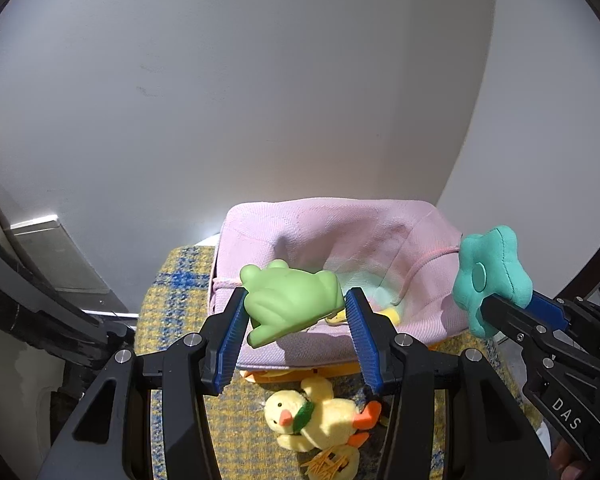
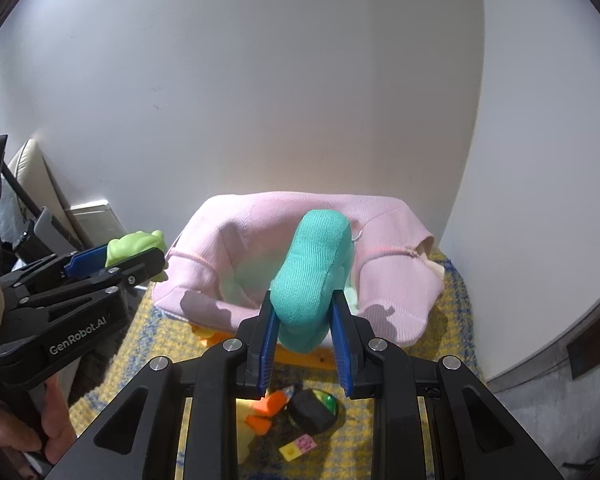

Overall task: Organize objects
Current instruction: 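Lift the green hand toy and teal flower and carry them over the basket, then open both tools to drop the green toy and teal flower into the basket, then move both tools back toward the plush duck and remaining toys, then grasp the yellow chick plush with the left tool while the right tool grasps the pink-yellow block, then lift the chick plush and block and carry both over the basket, then open both tools to drop the chick plush and block into the basket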

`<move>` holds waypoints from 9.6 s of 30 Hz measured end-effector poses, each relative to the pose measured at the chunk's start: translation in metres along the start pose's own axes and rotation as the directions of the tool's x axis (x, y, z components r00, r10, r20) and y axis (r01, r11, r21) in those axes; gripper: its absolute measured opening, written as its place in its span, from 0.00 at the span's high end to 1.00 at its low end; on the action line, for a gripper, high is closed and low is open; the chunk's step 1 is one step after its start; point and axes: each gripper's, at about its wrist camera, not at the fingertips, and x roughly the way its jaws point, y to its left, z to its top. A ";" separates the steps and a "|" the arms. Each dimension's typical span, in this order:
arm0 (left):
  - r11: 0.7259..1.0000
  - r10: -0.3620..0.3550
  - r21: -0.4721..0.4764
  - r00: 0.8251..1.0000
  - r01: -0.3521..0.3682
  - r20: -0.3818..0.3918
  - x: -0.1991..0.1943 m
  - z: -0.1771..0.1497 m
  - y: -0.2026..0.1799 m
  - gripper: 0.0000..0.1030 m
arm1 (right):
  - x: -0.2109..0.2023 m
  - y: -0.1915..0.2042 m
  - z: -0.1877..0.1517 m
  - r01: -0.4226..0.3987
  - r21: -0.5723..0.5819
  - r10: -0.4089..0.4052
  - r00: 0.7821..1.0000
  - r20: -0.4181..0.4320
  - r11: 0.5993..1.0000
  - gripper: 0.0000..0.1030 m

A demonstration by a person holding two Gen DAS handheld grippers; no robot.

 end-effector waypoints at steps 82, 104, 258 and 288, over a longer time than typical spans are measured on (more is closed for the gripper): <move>0.998 0.058 -0.020 0.998 -0.058 0.014 -0.067 -0.069 -0.010 0.12 | -0.051 -0.011 -0.061 0.043 0.042 -0.044 0.999 0.021 0.998 0.24; 0.998 0.062 -0.007 0.994 -0.063 -0.093 -0.019 -0.138 -0.024 0.10 | -0.021 -0.022 -0.125 0.093 0.036 -0.090 0.993 -0.078 0.995 0.20; 1.000 0.018 -0.001 0.999 -0.018 0.034 -0.003 0.013 -0.011 0.50 | 0.000 -0.004 0.038 0.006 -0.013 -0.006 0.999 0.050 1.000 0.59; 0.998 0.061 -0.019 0.998 -0.061 0.014 0.047 0.033 0.005 0.10 | 0.049 -0.018 0.056 0.030 0.004 -0.030 0.998 0.049 1.000 0.20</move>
